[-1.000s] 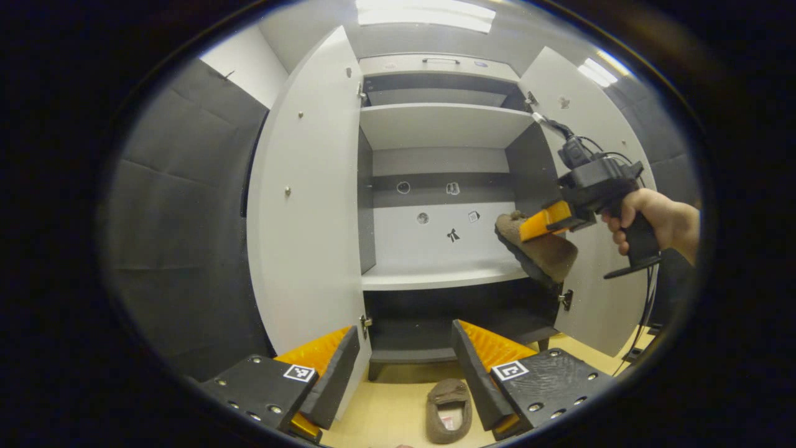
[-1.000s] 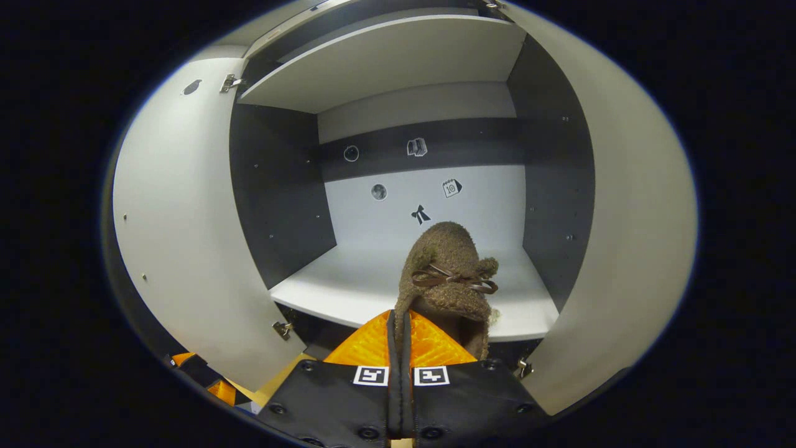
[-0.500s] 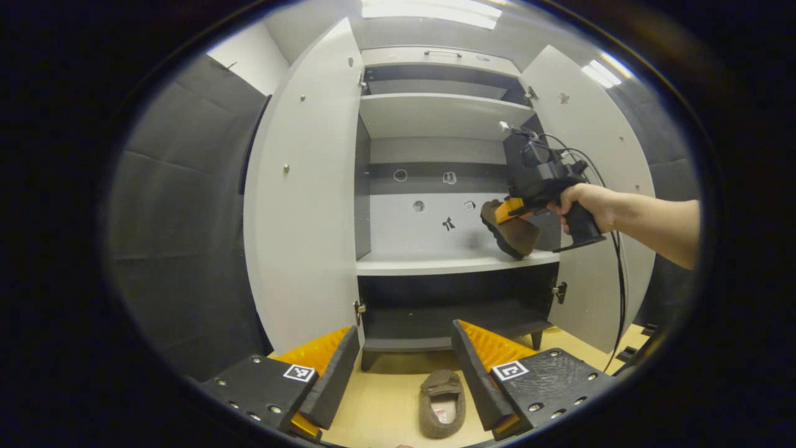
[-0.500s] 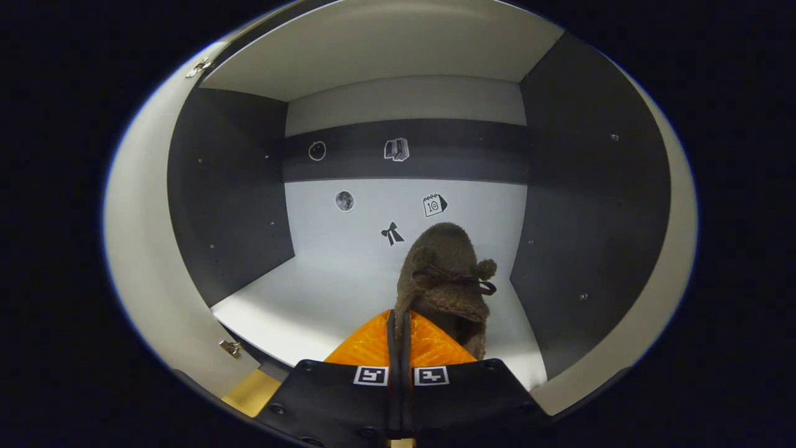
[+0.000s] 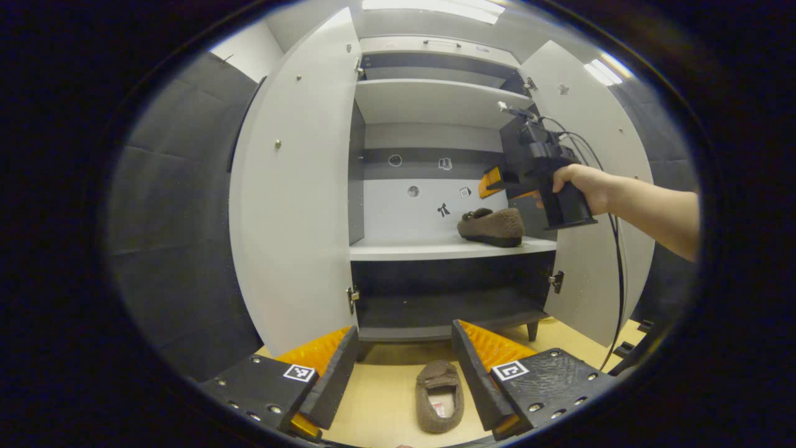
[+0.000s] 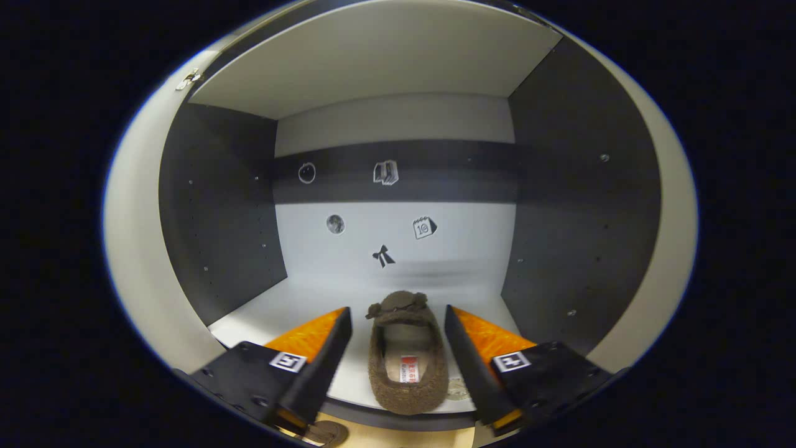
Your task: Grab one shoe with the right hand and put it into the shoe cabinet, grab the other shoe with the left hand and put it into the shoe cabinet; then close the right door with the right hand and the left door with the left hand.
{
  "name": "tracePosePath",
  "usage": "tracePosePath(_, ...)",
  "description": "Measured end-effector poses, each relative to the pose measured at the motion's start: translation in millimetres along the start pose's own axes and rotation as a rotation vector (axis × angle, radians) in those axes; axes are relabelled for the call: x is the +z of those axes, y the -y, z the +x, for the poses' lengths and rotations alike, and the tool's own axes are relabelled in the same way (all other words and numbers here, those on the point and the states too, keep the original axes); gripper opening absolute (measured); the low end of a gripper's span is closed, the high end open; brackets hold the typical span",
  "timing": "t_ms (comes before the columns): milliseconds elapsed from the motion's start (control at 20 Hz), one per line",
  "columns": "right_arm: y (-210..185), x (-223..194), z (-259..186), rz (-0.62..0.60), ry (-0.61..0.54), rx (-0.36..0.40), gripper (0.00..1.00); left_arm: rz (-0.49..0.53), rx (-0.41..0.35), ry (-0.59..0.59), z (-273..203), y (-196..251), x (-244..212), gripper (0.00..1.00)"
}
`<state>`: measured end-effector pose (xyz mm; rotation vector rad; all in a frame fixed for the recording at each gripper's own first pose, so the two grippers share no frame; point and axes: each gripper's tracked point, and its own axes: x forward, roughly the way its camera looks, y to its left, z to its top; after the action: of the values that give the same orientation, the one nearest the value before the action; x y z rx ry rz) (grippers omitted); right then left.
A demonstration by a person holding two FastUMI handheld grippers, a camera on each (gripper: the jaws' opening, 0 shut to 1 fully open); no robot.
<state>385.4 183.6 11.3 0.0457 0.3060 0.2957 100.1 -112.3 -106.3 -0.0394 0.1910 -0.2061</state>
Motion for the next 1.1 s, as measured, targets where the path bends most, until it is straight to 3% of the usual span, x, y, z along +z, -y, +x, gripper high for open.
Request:
tracePosePath(50, 2, 5, -12, 0.01, 0.03, -0.006, 1.0, 0.003, -0.006, -0.015, 3, 1, -5, 0.87)
tracePosePath(350, 8, 5, -76, -0.009, 0.123, 0.0, 0.96, 0.031, -0.051, -0.117, 26, 8, -40, 0.87)
tracePosePath(800, 6, -44, -144, -0.081, 0.132, 0.016, 0.99, 0.11, -0.102, -0.322, 58, 15, -130, 0.87)
tracePosePath(1100, 0, -68, -179, -0.11, 0.142, 0.018, 1.0, 0.091, -0.135, -0.473, 68, 20, -192, 0.87)
